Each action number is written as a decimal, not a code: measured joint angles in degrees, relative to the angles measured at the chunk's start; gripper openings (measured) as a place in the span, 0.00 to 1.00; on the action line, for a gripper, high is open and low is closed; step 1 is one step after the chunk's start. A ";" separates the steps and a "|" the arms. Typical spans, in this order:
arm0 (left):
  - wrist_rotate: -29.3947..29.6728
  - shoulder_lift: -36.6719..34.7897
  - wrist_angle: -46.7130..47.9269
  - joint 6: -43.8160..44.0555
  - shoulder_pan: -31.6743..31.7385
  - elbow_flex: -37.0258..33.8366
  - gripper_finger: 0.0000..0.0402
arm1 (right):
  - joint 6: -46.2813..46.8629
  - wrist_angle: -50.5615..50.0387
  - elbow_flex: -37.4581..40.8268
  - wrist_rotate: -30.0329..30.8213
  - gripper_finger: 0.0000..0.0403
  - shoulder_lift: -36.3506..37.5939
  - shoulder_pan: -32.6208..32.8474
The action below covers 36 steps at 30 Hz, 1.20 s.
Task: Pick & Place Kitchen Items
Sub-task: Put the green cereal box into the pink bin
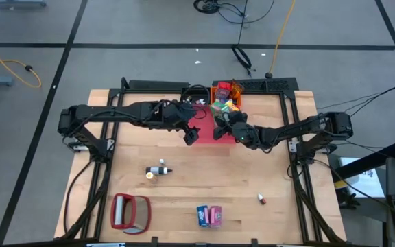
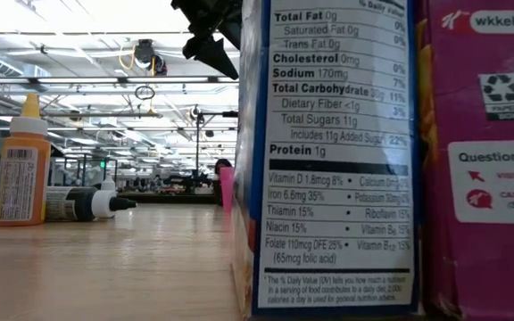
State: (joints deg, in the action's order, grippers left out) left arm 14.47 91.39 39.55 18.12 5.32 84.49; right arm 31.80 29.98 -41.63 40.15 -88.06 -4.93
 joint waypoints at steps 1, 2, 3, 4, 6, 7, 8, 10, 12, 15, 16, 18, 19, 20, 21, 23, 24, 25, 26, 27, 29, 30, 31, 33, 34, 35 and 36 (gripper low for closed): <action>0.01 0.00 0.00 0.02 0.00 0.00 0.83 | 0.71 0.17 0.00 -0.13 0.29 -0.51 -0.18; -0.01 0.00 0.00 0.03 0.00 0.00 0.83 | 0.94 0.29 0.00 -0.17 0.30 -1.19 -0.28; 0.01 -0.02 0.00 0.03 0.00 0.00 0.83 | 1.00 0.29 0.00 -0.24 0.31 -1.93 -0.32; -0.01 0.00 0.02 0.03 0.00 0.00 0.83 | 0.86 0.21 0.00 -0.20 0.31 -2.48 -0.38; -0.01 0.00 0.02 0.03 0.00 0.00 0.83 | 0.47 0.50 -0.04 0.00 0.31 -3.16 -0.61; 0.01 -0.01 0.02 0.03 0.00 0.00 0.83 | 0.49 0.73 -0.07 0.01 0.31 -3.56 -0.72; -0.01 0.00 0.02 0.06 0.00 0.00 0.83 | 0.47 1.02 -0.11 -0.02 0.30 -3.94 -0.84; -0.01 0.00 0.07 0.06 0.00 0.00 0.83 | 0.33 1.54 -0.11 -0.53 0.29 -4.62 -0.90; -0.01 0.00 0.07 0.06 0.00 0.00 0.83 | -0.28 2.89 -0.20 -1.30 0.29 -5.66 -0.96; 0.00 -0.01 0.08 0.08 0.00 0.00 0.83 | -1.02 3.01 -0.20 -1.44 0.32 -6.30 -0.96; -0.01 0.00 0.11 0.08 0.00 0.00 0.83 | -1.10 2.76 -0.20 -1.56 0.34 -6.41 -0.96; -0.01 0.00 0.13 0.08 -0.13 0.00 0.83 | -1.18 0.64 0.10 -2.59 0.37 -6.72 -1.00; 0.01 0.00 0.17 0.08 -0.15 0.00 0.83 | -1.18 -0.34 0.20 -2.93 0.38 -6.90 -1.12; -0.01 0.00 0.19 0.06 -0.17 0.00 0.83 | -1.20 -0.35 0.16 -3.06 0.39 -6.93 -1.28; -0.01 0.00 0.21 0.03 -0.20 0.00 0.83 | -1.04 -0.44 0.03 -3.02 0.40 -6.68 -1.46; 0.00 0.00 0.33 0.07 -0.22 0.00 0.83 | -0.45 -0.71 -0.09 -2.88 0.42 -6.49 -1.81; -0.01 0.00 0.44 0.08 -0.22 0.00 0.83 | -0.08 -1.22 -0.09 -2.89 0.42 -6.61 -1.88; -0.01 0.00 0.52 0.08 -0.21 0.00 0.83 | 0.14 -1.67 0.02 -2.89 0.43 -6.71 -1.88; 0.00 0.00 0.52 0.08 -0.20 0.00 0.83 | 0.32 -1.84 0.07 -2.92 0.44 -6.72 -1.85; 0.01 0.00 0.55 0.08 -0.20 0.00 0.83 | 0.48 -1.54 0.05 -2.90 0.45 -6.68 -1.85; 0.01 0.00 0.57 0.08 -0.20 0.00 0.83 | 0.42 -1.50 -0.04 -2.89 0.46 -6.59 -1.83; 0.01 0.00 0.59 0.10 -0.20 0.00 0.83 | 0.41 -1.70 -0.04 -2.89 0.48 -6.59 -1.83; -0.01 0.00 0.64 0.10 -0.20 0.00 0.83 | 0.40 -1.90 -0.04 -2.89 0.49 -6.61 -1.83; 0.00 -0.01 0.74 0.10 -0.22 0.00 0.83 | 0.39 -1.62 -0.04 -2.87 0.51 -6.61 -1.83; 0.00 0.00 0.82 0.10 -0.22 0.00 0.83 | 0.38 -1.52 -0.04 -2.85 0.52 -6.61 -1.83; -0.01 -0.01 0.84 0.12 -0.22 0.00 0.83 | 0.30 -1.55 -0.04 -2.85 0.54 -6.61 -1.83; -0.01 -0.01 0.84 0.13 -0.22 0.00 0.83 | 0.22 -1.58 -0.04 -2.87 0.55 -6.61 -1.83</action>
State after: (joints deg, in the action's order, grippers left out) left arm 14.46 91.39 40.39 18.25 5.10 84.49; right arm 32.01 28.40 -41.67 37.28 -94.67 -6.76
